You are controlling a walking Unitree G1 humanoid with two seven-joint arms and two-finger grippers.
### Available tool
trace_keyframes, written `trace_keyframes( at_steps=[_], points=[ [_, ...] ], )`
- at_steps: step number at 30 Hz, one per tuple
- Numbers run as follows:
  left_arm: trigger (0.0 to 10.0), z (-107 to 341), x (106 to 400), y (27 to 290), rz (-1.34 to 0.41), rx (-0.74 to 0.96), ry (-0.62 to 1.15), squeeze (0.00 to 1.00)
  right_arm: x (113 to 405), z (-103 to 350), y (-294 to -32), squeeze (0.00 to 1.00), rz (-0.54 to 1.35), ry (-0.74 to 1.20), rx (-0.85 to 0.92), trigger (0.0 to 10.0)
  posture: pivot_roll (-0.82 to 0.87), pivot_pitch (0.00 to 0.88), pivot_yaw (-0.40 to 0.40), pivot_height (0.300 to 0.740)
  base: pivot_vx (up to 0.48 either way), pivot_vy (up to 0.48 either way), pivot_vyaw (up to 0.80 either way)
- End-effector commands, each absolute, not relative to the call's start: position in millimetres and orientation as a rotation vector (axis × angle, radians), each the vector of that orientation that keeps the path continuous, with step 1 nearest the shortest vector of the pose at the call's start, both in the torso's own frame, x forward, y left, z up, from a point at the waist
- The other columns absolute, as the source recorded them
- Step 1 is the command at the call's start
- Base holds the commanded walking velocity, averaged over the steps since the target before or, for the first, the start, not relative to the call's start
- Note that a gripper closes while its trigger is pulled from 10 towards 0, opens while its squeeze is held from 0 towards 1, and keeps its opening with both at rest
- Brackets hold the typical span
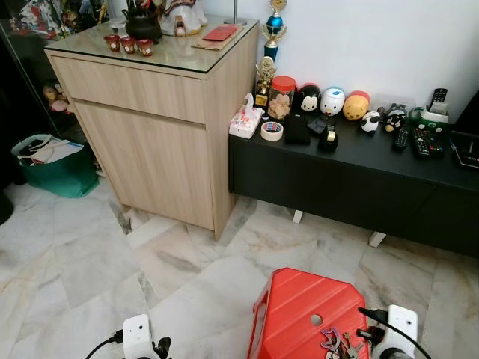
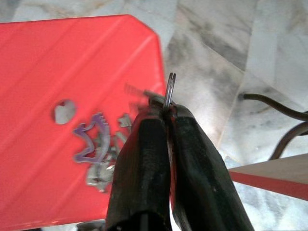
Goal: Hang keys on a hook
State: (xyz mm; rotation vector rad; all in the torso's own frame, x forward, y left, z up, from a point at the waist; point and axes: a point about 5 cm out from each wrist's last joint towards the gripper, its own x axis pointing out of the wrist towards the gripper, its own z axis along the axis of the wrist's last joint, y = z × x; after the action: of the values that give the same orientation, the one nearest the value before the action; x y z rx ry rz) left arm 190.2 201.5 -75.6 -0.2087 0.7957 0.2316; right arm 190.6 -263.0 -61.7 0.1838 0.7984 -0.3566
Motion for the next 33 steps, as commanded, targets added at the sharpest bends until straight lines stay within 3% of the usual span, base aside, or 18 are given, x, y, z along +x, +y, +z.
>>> trace_keyframes(
  at_steps=[1, 13, 33],
  points=[
    [10.0, -80.3, 182.2, 201.5, 0.237, -0.218, 0.835, 0.0, 191.0, -60.2, -267.8, 0.0, -0.372, 0.801, 0.206, 10.0, 0.01, 0.0, -0.061, 0.74, -0.289, 0.0, 0.0],
    [10.0, -84.2, 162.5, 230.2, 0.289, -0.229, 0.89, 0.0, 196.3, -57.5, -267.8, 0.0, -0.318, 0.808, 0.209, 10.0, 0.01, 0.0, -0.063, 0.74, -0.331, 0.0, 0.0],
    [10.0, -85.9, 164.4, 220.5, 0.278, -0.233, 0.9, 0.0, 200.2, -58.3, -259.3, 0.0, -0.317, 0.798, 0.238, 10.0, 0.01, 0.0, -0.057, 0.74, -0.339, 0.0, 0.0]
  ],
)
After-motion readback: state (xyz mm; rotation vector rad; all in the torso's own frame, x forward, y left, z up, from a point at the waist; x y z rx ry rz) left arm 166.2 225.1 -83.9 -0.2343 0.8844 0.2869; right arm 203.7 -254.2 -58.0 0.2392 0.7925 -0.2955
